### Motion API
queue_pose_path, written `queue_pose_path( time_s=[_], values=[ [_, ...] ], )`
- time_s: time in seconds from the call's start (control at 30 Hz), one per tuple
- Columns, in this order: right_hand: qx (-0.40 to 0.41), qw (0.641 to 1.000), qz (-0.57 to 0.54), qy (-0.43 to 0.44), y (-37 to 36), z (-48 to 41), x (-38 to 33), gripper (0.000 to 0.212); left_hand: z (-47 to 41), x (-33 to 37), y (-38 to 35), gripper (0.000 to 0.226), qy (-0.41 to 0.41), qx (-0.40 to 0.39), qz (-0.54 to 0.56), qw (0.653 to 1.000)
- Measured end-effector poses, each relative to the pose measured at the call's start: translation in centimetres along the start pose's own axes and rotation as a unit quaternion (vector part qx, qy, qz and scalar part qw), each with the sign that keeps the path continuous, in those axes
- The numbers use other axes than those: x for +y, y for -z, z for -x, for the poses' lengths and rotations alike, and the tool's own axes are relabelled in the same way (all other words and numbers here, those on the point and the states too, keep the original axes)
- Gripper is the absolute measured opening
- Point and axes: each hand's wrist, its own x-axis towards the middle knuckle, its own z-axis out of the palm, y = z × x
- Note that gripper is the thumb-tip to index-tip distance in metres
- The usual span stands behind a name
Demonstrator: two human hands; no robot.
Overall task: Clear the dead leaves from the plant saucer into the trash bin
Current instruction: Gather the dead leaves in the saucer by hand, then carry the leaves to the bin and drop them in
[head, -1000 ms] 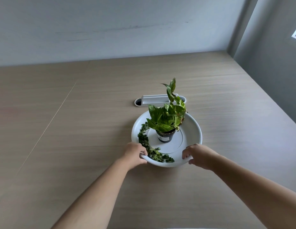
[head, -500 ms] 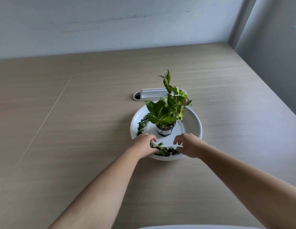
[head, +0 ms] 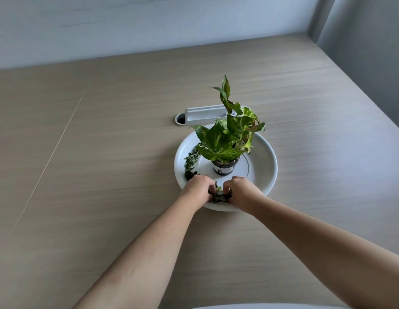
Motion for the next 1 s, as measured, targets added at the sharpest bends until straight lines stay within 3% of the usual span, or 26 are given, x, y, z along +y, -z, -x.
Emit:
queue_pose_path(
  time_s=[0.2, 0.37, 0.67, 0.83, 1.0],
  values=[
    [0.001, 0.999, -0.034, -0.018, 0.3, 0.2, 0.0, 0.025, 0.2, -0.2, 0.3, 0.017, -0.008, 0.011, 0.039, 0.999],
    [0.054, 0.993, -0.096, -0.048, 2.5, 0.7, -0.2, 0.017, 0.9, -0.3, 2.2, 0.006, -0.012, 0.050, 0.096, 0.994],
    [0.116, 0.984, -0.120, -0.069, 5.3, 4.2, 1.0, 0.017, 3.0, 2.2, 3.7, 0.010, -0.042, 0.089, 0.117, 0.988],
    [0.168, 0.972, -0.137, -0.094, 7.0, 9.1, 5.3, 0.016, 4.4, 7.8, 1.9, 0.009, -0.073, 0.081, 0.100, 0.989],
    [0.212, 0.949, -0.160, -0.171, 8.7, 18.3, 13.8, 0.015, 5.7, 18.8, -1.7, 0.015, -0.155, 0.052, 0.086, 0.983]
  ],
)
